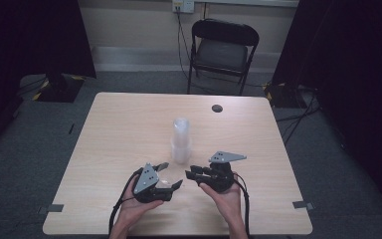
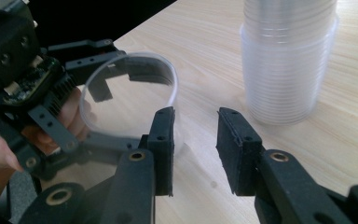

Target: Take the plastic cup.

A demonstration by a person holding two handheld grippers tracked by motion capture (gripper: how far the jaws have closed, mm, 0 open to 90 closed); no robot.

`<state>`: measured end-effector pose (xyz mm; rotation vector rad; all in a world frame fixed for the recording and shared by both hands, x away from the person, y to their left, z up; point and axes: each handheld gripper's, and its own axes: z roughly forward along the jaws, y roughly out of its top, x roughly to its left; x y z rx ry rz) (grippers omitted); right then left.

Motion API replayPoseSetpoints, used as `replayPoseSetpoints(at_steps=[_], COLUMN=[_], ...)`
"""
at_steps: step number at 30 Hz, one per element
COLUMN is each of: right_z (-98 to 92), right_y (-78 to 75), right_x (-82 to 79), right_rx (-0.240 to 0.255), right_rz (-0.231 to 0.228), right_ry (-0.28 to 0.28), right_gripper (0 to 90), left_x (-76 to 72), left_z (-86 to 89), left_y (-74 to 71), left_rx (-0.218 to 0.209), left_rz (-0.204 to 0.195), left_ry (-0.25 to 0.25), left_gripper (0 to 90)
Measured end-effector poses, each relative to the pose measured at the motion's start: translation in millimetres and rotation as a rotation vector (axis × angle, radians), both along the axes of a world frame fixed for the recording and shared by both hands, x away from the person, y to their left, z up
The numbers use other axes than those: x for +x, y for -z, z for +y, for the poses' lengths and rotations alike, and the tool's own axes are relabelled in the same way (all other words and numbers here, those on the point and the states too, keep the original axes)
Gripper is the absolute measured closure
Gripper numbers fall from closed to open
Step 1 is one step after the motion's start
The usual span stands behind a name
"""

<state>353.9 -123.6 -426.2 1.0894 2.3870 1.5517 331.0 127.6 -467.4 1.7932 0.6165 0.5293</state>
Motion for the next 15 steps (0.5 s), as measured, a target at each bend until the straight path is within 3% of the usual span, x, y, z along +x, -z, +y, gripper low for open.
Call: replayPoseSetpoints(at_steps=[3,12,15], right_z=[-2.5,-10.8,-14.1], right_y=[2.0,13.6,16.5], right_x=[-0.8,-6.4,-8.6], right_rx=[0.004,-0.004,-0.006], right_rz=[-0.003,0.001,-0.002], right_ry=[0.004,0.026,0.031], right_gripper=[66.9,65.5,65.3], left_x=[1.3,10.5,14.7], left_z=[4.6,15.8,19.6], left_y=[-2.8,-10.9,-13.3], left_rx=[-0.039,-0.094,-0.087], left_rz=[0.011,0.036,0.046], left_ry=[-0.014,-0.062,-0.083], left_gripper=[25.1,25.2,25.5])
